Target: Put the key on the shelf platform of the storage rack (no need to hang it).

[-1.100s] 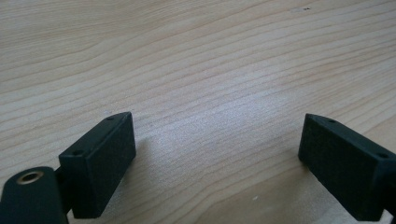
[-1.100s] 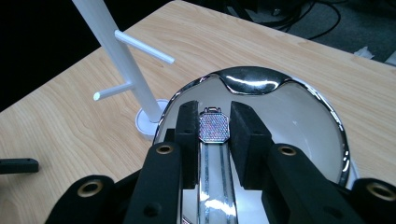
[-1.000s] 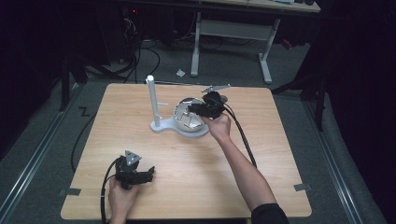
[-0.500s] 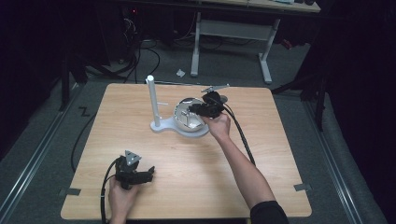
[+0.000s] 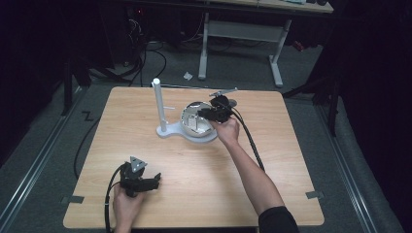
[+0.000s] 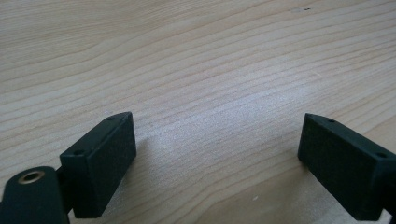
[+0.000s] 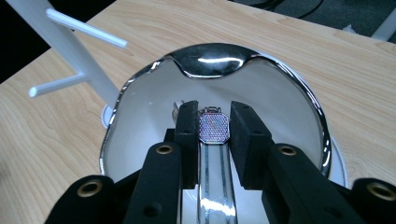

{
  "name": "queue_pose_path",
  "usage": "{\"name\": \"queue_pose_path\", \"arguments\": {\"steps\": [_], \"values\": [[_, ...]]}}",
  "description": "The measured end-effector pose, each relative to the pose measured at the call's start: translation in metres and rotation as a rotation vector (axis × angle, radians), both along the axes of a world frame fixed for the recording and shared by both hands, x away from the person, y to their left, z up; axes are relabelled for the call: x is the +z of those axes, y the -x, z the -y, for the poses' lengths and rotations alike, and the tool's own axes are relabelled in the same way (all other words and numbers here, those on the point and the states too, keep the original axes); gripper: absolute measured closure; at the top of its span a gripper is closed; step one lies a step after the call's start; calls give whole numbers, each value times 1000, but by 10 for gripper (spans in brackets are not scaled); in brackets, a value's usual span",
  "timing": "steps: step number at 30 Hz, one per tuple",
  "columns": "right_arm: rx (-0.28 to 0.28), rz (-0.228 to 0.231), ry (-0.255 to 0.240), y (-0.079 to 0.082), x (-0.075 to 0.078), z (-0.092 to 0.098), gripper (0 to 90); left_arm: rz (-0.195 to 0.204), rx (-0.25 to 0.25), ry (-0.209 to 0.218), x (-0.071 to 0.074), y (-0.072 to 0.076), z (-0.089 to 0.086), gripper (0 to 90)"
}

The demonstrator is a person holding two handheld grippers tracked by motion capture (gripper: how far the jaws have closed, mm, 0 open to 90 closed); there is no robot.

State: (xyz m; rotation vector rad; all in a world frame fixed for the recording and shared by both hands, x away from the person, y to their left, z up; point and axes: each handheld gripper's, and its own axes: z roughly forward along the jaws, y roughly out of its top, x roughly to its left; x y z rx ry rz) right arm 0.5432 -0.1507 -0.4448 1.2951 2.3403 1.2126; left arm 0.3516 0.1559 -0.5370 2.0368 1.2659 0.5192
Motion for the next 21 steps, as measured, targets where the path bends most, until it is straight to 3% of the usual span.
{"name": "queue_pose_path", "arguments": {"steps": [18, 21], "values": [[-3, 12, 65, -2, -5, -3, 737, 1, 0, 2, 0, 0, 0, 118], [-18, 14, 79, -2, -6, 0, 688, 2, 1, 3, 0, 0, 0, 118]]}}
